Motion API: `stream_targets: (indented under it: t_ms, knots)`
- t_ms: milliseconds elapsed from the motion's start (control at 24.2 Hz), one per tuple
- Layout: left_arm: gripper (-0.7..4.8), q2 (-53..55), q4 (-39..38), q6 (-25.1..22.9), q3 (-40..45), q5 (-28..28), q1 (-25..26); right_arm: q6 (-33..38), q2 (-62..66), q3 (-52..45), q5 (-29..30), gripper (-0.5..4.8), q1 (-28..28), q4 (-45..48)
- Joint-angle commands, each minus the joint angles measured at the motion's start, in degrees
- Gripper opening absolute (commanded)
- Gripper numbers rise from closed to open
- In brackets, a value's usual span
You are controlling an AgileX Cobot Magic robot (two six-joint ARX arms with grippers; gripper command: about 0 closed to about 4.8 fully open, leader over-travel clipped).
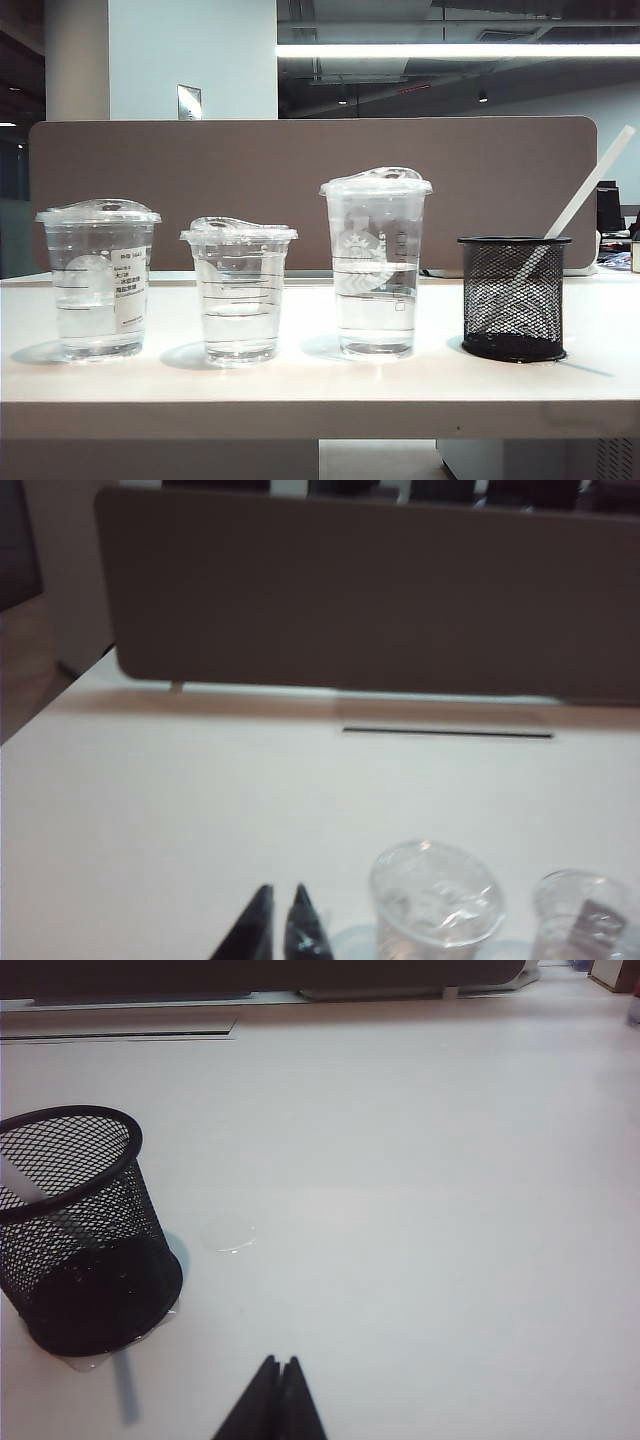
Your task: Pick up the straw and insert it into the small coffee cup.
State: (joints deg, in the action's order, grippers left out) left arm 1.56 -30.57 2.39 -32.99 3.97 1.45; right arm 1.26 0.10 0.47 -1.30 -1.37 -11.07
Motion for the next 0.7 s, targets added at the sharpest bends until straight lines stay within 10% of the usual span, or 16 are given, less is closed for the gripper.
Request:
stream_targets:
  t_ms: [41, 330, 701]
  knots:
    - [0.21, 0.3, -3.4, -0.2, -5.1, -0.1, -3.5, 0.0, -0.1, -0.4, -0.1, 0.04, 0.0, 0.6]
    - [0.21, 1.1, -29.4, -0.5, -20.6, 10.8, -16.7, 0.0, -0.1, -0.4, -0.1, 0.04, -0.1, 0.6]
    - [0.21, 0.5, -40.2, -0.2, -24.0, 14.3, -20.6, 0.0, -0.1, -0.4, -0.1, 0.04, -0.1, 0.6]
